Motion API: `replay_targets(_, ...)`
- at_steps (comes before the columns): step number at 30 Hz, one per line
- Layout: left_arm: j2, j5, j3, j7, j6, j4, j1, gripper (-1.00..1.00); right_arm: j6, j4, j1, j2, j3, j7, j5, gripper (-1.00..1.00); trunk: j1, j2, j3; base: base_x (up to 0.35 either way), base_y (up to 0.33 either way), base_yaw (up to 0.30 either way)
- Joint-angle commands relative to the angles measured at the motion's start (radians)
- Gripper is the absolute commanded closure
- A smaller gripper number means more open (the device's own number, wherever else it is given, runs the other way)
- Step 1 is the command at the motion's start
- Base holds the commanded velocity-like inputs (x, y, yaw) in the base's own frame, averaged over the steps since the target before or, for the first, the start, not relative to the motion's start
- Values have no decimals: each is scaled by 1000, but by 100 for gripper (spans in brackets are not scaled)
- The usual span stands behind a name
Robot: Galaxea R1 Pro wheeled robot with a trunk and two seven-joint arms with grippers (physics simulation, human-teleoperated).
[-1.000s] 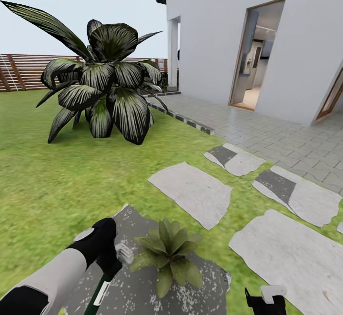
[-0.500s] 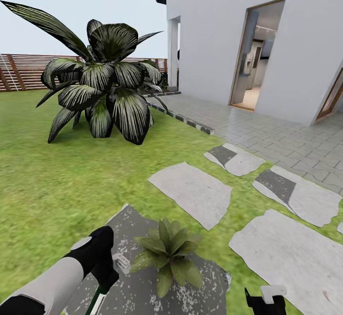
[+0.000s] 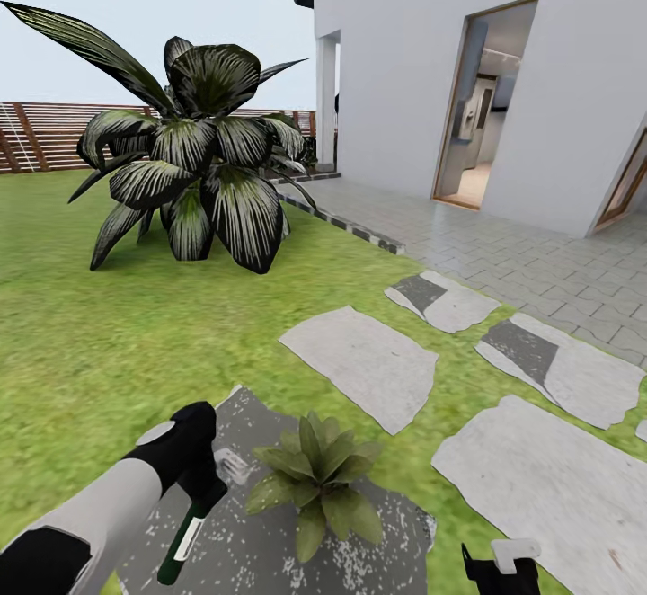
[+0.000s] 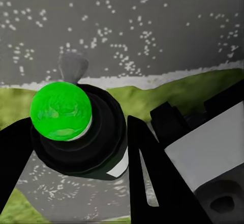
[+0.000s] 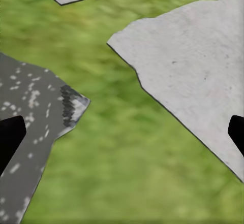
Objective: Pick up the pesticide atomizer in the garden and spray insectifuge to fully cover both potted plants in the garden.
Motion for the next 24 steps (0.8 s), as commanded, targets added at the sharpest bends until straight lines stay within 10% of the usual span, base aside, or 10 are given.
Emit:
replay_targets(1, 2, -7, -4, -9, 6, 1, 3, 100, -3, 1, -1, 0, -4, -5, 10, -100, 0, 0, -1, 0, 0, 0)
replay_targets(8, 21, -8, 2, -9, 4, -5, 68, 100, -3, 1, -1, -1, -4, -5, 11, -100, 0, 0, -1, 0, 0, 0)
replay_targets(24, -43, -7, 0, -13, 6, -52, -57, 100, -3, 1, -1, 1, -4, -5, 9, -100, 0, 0, -1, 0, 0, 0)
